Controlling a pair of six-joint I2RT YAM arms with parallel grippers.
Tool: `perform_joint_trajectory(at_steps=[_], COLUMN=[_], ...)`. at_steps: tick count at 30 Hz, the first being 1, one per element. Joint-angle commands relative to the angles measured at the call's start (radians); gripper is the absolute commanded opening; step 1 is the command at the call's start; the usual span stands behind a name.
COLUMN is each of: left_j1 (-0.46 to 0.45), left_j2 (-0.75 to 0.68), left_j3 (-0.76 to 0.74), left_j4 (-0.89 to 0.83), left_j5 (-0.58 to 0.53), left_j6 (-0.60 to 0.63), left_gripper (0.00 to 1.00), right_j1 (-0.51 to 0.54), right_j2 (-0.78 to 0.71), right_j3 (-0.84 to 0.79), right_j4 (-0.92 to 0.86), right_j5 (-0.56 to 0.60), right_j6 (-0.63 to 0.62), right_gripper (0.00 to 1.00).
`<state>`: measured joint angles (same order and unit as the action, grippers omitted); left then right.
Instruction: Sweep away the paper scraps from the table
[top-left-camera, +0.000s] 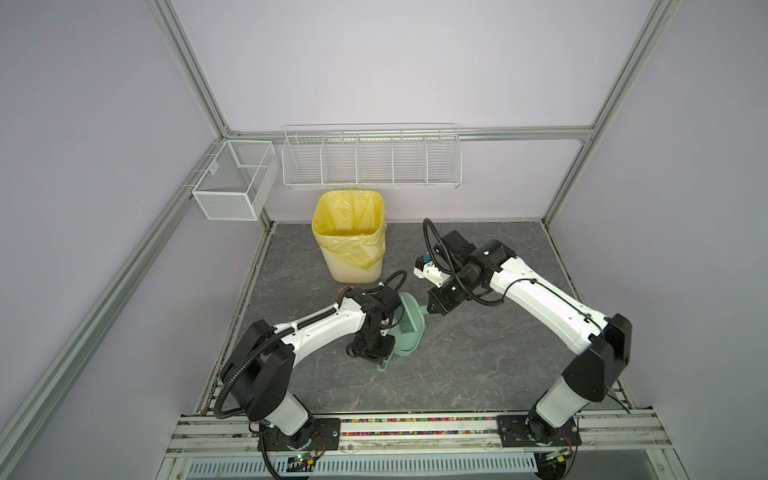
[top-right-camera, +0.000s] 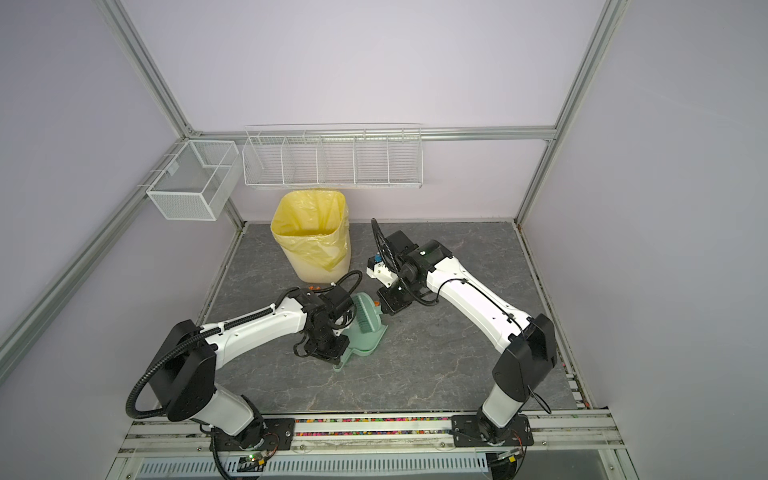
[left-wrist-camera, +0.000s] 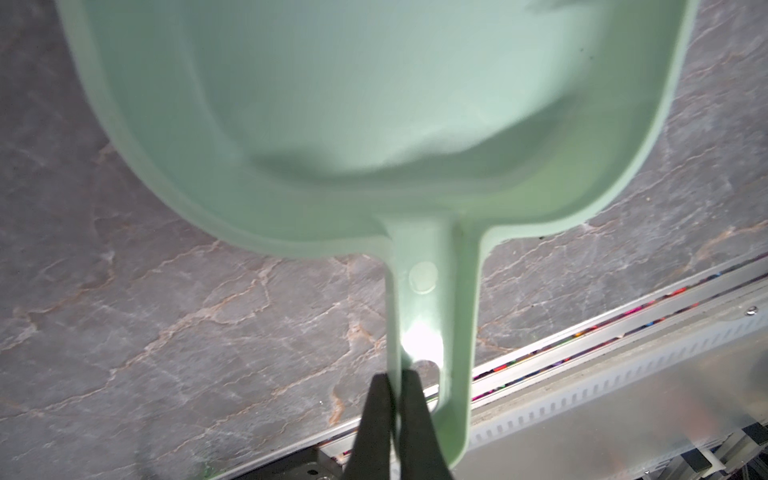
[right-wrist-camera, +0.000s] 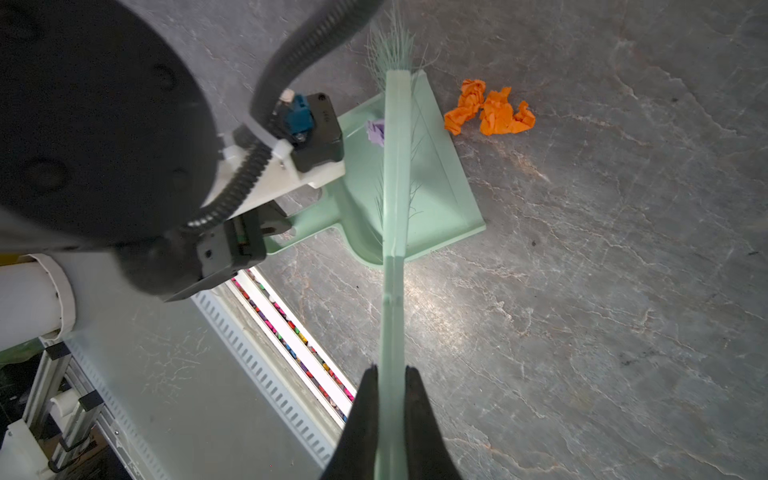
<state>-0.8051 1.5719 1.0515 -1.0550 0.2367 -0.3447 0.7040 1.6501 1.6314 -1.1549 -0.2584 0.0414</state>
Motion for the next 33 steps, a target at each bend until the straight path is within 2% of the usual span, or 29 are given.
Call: perform_joint_trajectory(at_steps=[1, 7, 15, 23, 28, 33], left_j1=[0.004, 0.019, 0.035, 0.052, 0.058, 0.06], left_j2=[0.009, 0.008, 0.001, -0.002, 0.013, 0.035], left_j3=[0.021, 0.038, 0.021, 0.031, 0.038, 0.038], left_j4=[-0.003, -0.025, -0.014, -0.018, -0.014, 0.001], left_j5=[0.01, 0.001, 0.008, 0.01, 0.011, 0.028], left_j6=[0.015, 0.04, 0.038, 0.042, 0.042, 0.032], left_gripper=[0.0, 0.0, 0.0, 0.0, 0.0, 0.0], right_j1=[-0.009, -0.089, -0.15, -0.142, -0.133, -0.083], right_j2=[-0.04, -0.027, 0.078, 0.226, 0.258, 0.239], right_j3=[-0.005, 0.014, 0.097, 0.187, 0.201, 0.179], right_j4=[-0.002, 0.063, 0.18, 0.125, 0.12, 0.096], right_j5=[0.037, 0.093, 0.121, 0.207, 0.106, 0.109], right_j6=[0.019, 0.087, 0.137, 0.089, 0.074, 0.08], right_gripper=[0.07, 0.07, 0.07, 0.07, 0.07, 0.07])
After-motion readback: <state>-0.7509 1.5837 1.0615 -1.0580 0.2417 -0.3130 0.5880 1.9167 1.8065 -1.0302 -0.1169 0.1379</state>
